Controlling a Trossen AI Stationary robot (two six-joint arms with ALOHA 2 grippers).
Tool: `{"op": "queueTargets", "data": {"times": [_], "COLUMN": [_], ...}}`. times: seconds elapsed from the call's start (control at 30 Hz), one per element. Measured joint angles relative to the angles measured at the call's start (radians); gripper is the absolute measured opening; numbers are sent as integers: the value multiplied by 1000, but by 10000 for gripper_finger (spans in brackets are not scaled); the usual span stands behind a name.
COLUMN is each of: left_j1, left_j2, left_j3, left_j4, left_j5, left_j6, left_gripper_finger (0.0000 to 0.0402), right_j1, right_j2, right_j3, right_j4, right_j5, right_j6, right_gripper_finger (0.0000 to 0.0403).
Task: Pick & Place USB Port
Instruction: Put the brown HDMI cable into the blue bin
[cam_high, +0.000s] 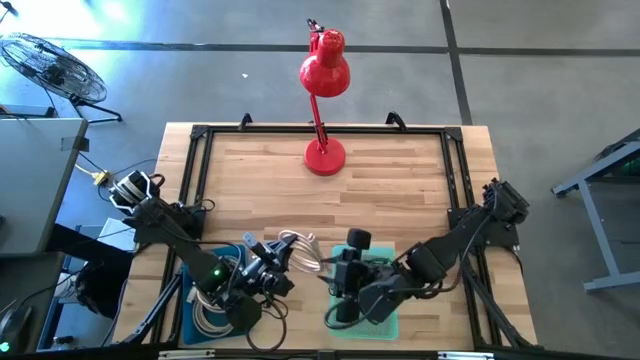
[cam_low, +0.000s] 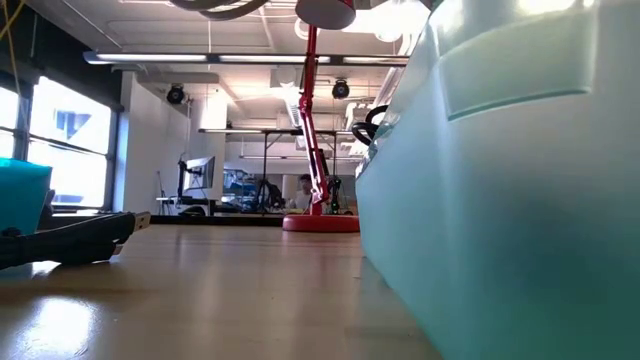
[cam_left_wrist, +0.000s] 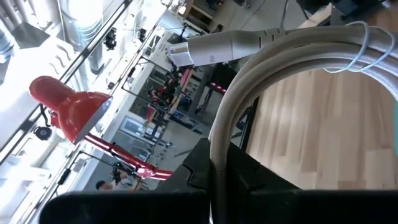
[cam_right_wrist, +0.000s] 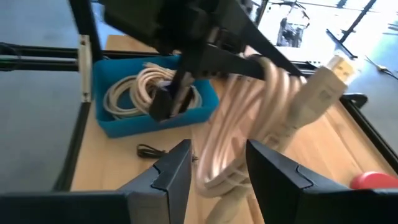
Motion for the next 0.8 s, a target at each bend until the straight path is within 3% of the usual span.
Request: {"op": "queueTargets", "data": {"times": [0.33, 0.8], "left_j1": [0, -1], "left_j2": [0, 0], "left_j3": [0, 0], "left_j4": [-16, -32], "left_j5": [18, 47], "left_j6": [0, -7], "left_gripper_finger": [10, 10], "right_j1": [-29, -49], "right_j2": [0, 3], "right_j3": [0, 0], "right_j4": [-175, -166], "right_j5": [73, -26], "right_j6": [173, 180], "right_gripper_finger": [144, 144]}}
